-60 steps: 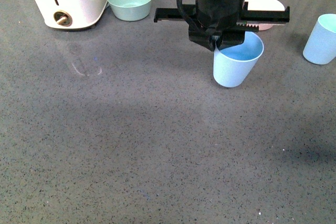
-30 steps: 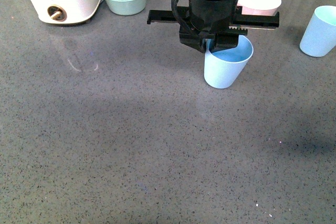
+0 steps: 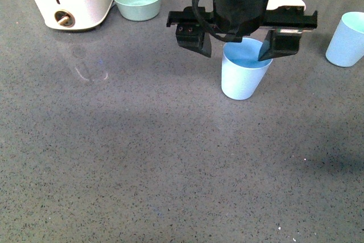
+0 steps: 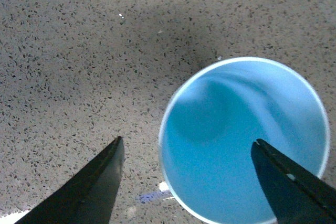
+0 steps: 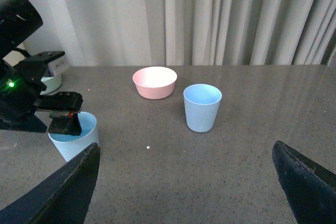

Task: Stack blue cups with both arms

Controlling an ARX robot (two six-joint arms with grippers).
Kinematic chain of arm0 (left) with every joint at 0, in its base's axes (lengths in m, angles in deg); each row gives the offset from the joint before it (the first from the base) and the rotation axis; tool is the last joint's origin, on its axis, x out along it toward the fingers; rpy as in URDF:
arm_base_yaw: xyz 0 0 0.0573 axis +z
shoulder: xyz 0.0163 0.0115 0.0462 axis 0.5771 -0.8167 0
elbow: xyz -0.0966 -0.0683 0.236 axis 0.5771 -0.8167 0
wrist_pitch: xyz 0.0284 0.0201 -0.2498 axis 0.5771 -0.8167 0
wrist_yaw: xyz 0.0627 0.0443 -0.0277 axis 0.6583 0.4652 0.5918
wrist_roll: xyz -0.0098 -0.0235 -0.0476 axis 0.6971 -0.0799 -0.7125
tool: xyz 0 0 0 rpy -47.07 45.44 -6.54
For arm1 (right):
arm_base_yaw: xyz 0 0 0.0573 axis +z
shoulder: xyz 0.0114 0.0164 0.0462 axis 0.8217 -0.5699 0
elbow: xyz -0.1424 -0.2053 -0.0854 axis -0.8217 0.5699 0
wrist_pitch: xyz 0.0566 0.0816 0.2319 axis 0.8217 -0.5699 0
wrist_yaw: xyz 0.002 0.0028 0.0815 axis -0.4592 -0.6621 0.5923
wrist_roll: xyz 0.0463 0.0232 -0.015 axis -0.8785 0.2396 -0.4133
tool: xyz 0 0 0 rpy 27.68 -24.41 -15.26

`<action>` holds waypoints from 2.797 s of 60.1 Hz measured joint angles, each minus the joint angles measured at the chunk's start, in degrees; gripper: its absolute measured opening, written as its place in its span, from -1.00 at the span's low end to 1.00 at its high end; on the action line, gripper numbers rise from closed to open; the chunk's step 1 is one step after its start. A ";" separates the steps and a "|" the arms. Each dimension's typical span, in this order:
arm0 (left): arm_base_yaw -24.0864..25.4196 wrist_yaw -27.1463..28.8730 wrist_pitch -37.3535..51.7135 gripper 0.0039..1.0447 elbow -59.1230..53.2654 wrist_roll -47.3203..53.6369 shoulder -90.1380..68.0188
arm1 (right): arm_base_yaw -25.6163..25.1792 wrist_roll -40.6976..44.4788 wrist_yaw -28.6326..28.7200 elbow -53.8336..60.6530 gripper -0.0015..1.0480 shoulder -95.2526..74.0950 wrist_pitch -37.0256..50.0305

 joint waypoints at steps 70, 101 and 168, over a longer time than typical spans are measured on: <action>26.77 7.26 89.09 -0.97 -90.29 24.06 59.93 | 0.00 0.00 0.00 0.00 0.83 0.00 0.00; 33.55 0.70 85.61 -0.97 -103.08 24.13 76.54 | 0.00 0.00 0.00 0.00 0.83 0.00 0.00; 38.84 -4.72 45.64 -0.97 -106.40 24.24 120.87 | 0.00 0.00 0.00 0.00 0.83 0.00 0.02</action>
